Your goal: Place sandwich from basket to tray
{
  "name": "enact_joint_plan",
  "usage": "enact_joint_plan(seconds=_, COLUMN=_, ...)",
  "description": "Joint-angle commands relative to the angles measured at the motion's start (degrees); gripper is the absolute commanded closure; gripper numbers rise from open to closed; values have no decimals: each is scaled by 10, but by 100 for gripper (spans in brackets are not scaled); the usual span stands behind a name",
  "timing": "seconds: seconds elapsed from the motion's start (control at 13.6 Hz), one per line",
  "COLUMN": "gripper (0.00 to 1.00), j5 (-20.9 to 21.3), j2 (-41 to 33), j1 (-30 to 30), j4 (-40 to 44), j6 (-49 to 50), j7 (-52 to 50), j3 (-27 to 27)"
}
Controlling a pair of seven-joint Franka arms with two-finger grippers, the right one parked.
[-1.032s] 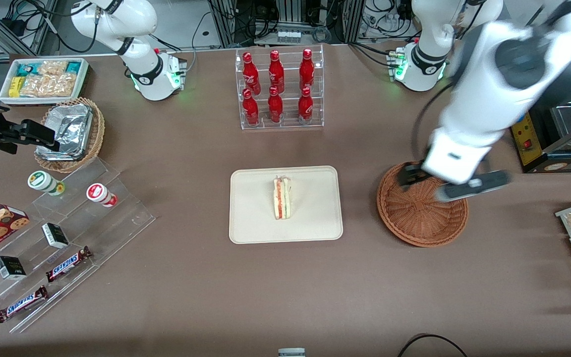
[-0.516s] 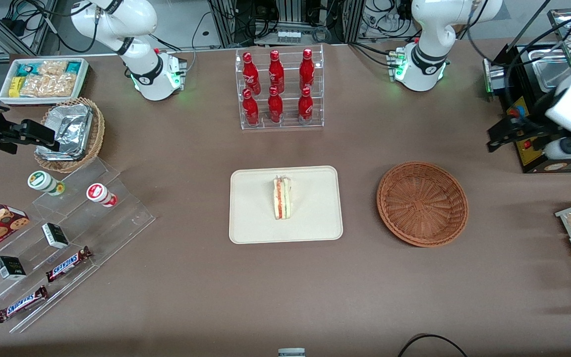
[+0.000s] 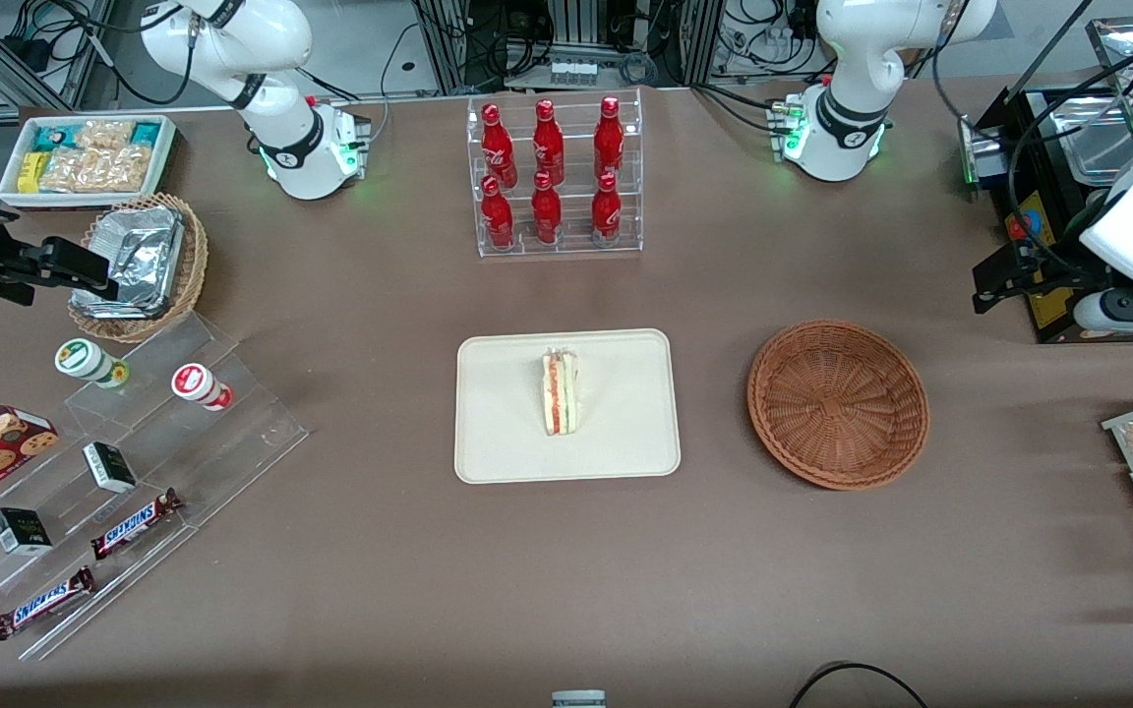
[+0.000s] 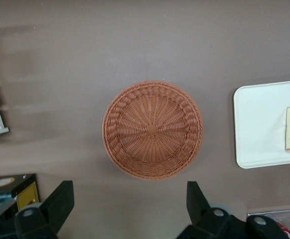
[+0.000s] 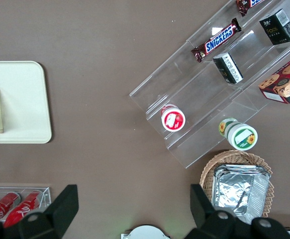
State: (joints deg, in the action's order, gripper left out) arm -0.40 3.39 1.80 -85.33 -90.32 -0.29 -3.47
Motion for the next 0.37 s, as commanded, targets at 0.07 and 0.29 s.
enact_joint_plan(seconds=0.07, gripper=0, j5=14, j2=3, j1=5, j4=12, j6=5, j7=12, j3=14)
enact_joint_plan(seconds=0.29, gripper=0, j5=13, j2=1, j1=5, j4=10, j6=13, j7=2, j3=15)
